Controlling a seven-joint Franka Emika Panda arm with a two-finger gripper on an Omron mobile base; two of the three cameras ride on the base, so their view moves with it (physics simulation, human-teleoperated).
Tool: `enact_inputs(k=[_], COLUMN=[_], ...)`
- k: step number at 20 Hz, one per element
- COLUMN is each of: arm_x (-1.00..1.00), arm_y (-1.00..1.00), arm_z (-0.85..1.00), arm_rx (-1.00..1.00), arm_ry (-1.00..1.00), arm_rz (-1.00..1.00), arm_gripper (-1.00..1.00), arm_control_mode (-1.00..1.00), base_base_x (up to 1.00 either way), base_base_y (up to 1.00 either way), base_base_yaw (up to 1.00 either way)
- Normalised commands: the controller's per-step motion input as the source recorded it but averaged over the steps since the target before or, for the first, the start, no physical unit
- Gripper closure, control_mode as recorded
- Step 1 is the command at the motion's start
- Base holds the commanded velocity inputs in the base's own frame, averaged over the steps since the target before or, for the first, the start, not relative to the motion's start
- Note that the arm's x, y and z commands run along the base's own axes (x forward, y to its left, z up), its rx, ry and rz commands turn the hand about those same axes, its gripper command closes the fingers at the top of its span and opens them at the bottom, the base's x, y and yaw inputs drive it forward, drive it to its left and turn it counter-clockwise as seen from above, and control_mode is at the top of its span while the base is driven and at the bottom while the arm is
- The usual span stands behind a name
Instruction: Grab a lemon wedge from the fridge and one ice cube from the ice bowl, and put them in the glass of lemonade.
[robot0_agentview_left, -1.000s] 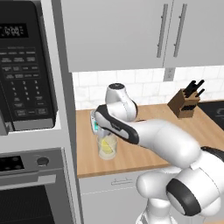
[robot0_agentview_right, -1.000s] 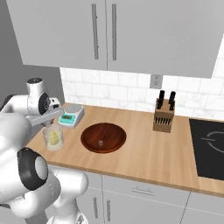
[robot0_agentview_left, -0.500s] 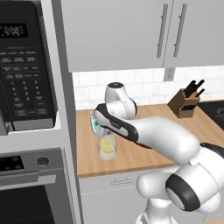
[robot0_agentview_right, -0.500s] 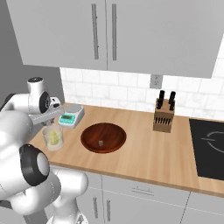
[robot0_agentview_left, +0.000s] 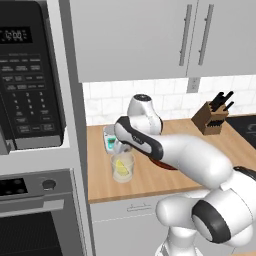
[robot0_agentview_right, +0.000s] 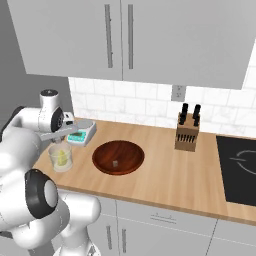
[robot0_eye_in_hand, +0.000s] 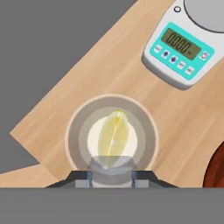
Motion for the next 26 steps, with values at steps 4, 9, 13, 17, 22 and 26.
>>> enact_inputs(k=[4, 9, 13, 17, 22, 26], arm_x=[0.22, 0.09, 0.0, 0.0, 0.03, 0.01], arm_y=[0.0, 0.02, 0.19, 0.16, 0.03, 0.0], arm_z=[-0.1, 0.03, 0.04, 0.03, -0.03, -0.1], arm_rx=[-0.01, -0.13, -0.11, -0.01, 0.0, 0.0], arm_ry=[0.03, 0.01, 0.01, -0.02, -0.02, 0.0], arm_rz=[-0.01, -0.05, -0.09, 0.0, 0.0, 0.0], arm_gripper=[1.0, 1.0, 1.0, 1.0, 1.0, 1.0], arm_control_mode=[-1.0, -1.0, -1.0, -1.0, -1.0, -1.0], base_base_x=[0.0, 0.0, 0.0, 0.0, 0.0, 0.0], base_base_y=[0.0, 0.0, 0.0, 0.0, 0.0, 0.0], base_base_yaw=[0.0, 0.0, 0.0, 0.0, 0.0, 0.0])
